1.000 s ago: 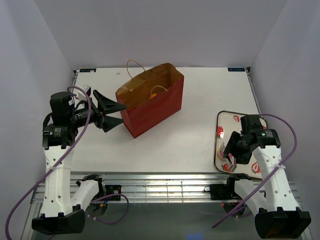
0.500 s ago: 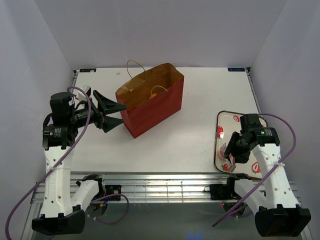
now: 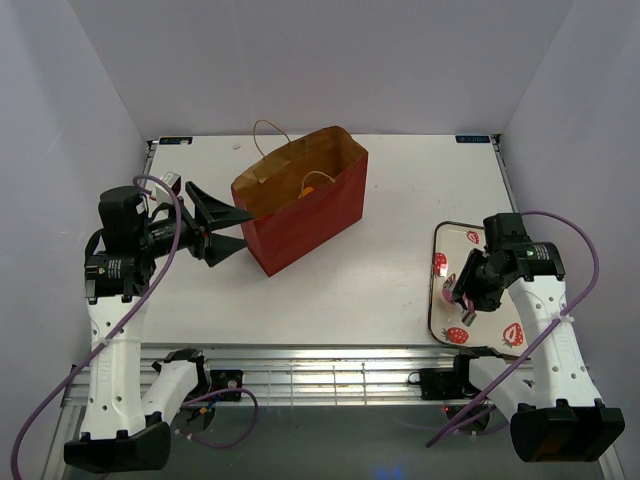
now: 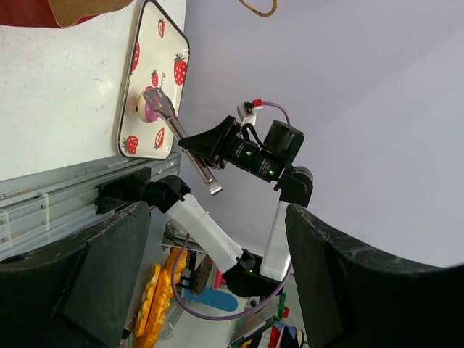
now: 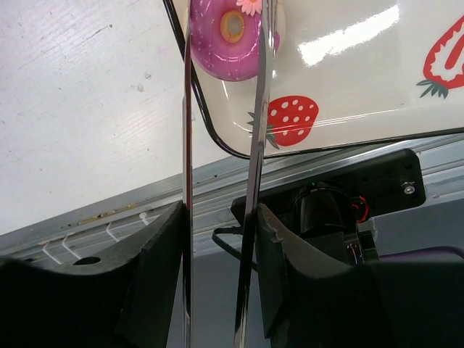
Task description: Place the fake bread into the paper bag
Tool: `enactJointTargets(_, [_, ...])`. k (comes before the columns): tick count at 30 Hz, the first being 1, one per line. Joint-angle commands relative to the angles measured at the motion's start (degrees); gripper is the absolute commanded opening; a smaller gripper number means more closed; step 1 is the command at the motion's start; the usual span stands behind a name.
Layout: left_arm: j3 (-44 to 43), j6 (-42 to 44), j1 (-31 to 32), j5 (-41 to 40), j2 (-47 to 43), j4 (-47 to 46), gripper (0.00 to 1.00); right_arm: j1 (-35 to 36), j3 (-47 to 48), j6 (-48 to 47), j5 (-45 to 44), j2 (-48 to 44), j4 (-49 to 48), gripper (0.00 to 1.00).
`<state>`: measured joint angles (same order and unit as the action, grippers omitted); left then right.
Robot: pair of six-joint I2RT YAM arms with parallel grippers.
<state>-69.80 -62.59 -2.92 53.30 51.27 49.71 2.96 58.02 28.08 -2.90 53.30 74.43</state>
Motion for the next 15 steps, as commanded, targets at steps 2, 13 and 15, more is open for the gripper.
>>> enactJointTargets(2, [0.1,0.4,-0.3,-0.4,-0.8,0.0,0.85,-0.2,3.5,0.4,-0.8,0.7,-2.1,0.38])
enactJointTargets(13, [1.3,-0.2,-0.3,-2.2,-1.6,0.0,0.85,-0.1,16.6,-3.2,-0.1,8.0,-4.3,0.38])
enactJointTargets(15, [1.6,-0.6,-0.3,-2.5,-2.0,0.0,0.85,-0.2,18.5,-3.6,2.3,10.2,-6.0,0.38])
